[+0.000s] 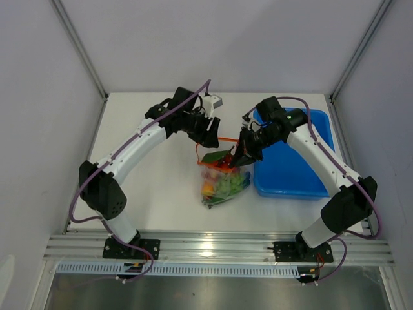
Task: Place the food in the zip-top bag and seal the zipper
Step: Adjust the zipper food storage bag at the center of the board.
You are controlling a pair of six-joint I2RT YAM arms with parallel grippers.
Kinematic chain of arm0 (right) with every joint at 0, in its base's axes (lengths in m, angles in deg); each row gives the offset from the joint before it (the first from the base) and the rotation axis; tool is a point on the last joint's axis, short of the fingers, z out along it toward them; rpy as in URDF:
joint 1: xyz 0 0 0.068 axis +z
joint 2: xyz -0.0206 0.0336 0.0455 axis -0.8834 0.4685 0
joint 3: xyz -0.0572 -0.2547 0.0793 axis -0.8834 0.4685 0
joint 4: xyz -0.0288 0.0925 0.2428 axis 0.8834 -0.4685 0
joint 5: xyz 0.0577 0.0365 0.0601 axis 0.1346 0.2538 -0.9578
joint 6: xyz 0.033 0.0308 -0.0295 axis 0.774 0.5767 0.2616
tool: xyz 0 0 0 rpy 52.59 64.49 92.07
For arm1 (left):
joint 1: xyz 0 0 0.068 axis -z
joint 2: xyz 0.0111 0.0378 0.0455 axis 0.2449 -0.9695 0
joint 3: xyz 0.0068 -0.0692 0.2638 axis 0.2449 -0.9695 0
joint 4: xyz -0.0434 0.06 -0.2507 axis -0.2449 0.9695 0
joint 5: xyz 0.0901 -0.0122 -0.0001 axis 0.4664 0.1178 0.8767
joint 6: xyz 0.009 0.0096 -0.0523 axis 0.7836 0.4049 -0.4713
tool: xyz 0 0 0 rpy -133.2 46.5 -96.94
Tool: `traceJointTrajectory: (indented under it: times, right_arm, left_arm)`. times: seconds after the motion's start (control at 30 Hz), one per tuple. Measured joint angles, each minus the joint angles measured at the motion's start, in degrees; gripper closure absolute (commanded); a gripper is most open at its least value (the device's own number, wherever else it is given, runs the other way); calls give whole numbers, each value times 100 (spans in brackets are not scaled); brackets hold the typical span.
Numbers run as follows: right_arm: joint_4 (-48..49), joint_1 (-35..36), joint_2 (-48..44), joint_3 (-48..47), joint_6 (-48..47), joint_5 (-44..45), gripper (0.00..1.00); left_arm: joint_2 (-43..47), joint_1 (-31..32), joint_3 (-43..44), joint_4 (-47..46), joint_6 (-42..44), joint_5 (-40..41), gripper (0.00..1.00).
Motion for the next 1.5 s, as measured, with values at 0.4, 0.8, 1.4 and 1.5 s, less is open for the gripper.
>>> traceJointTrajectory:
  times: [0.4,0.8,1.4,1.5]
  right_arm:
    - [181,-127,136,0,352,4,100]
    - [1008,-151,396,79,1882,341,100]
    - [1261,-61,439,313,2887,1478,100]
    - [1257,-48,439,313,3038,1565,100]
  left_arm:
    - [-142,4,81,20,85,-221,99]
    - [-190,181,186,37,15,-855,99]
    - [-197,210,90,-142,-162,-1534,99]
    - [-197,214,0,-223,-162,-1574,99]
